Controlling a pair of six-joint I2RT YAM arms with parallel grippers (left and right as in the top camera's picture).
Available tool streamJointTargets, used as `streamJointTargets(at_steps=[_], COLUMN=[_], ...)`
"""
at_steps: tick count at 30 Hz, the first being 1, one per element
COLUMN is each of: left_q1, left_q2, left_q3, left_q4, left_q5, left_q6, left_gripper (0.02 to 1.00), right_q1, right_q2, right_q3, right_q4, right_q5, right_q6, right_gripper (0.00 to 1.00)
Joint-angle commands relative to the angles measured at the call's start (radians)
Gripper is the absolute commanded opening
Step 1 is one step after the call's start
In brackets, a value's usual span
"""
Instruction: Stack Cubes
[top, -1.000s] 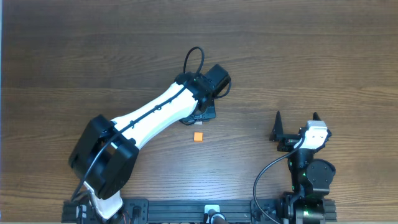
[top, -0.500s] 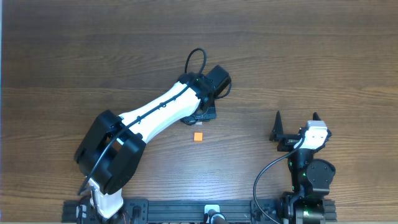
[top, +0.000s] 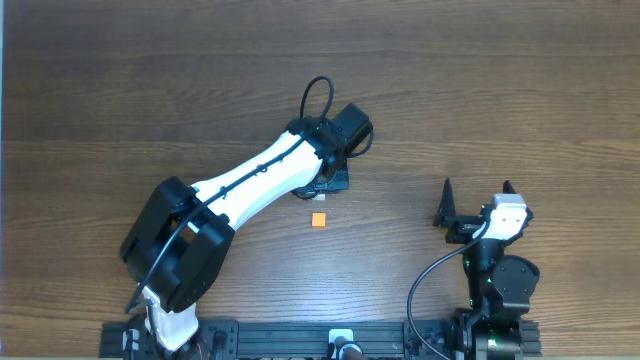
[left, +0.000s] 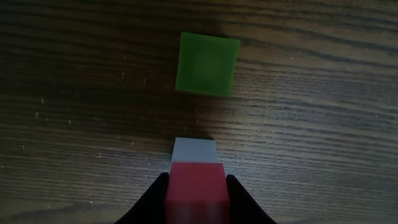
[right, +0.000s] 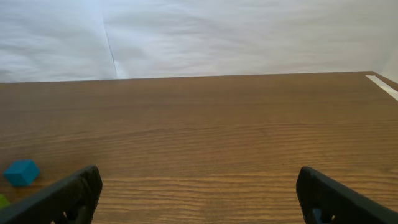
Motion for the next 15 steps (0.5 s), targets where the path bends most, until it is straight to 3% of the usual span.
streamJointTargets(at_steps=[1, 15], left_q1=[0.006, 0.005], left_q2=[0.01, 0.01], left_q3=[0.022, 0.021], left_q4=[0.001, -0.01], left_q5=[0.011, 0.017], left_q6=[0.042, 0.056], left_gripper=[0.04, 0.04], right_q1=[-0.005, -0.006], right_q2=[-0.01, -0.01], right_q3=[-0.005, -0.005], right_q4=[-0.002, -0.002], right_q5=[-0.005, -0.005], right_q6=[-0.002, -0.002], right_gripper=[0.991, 0.991])
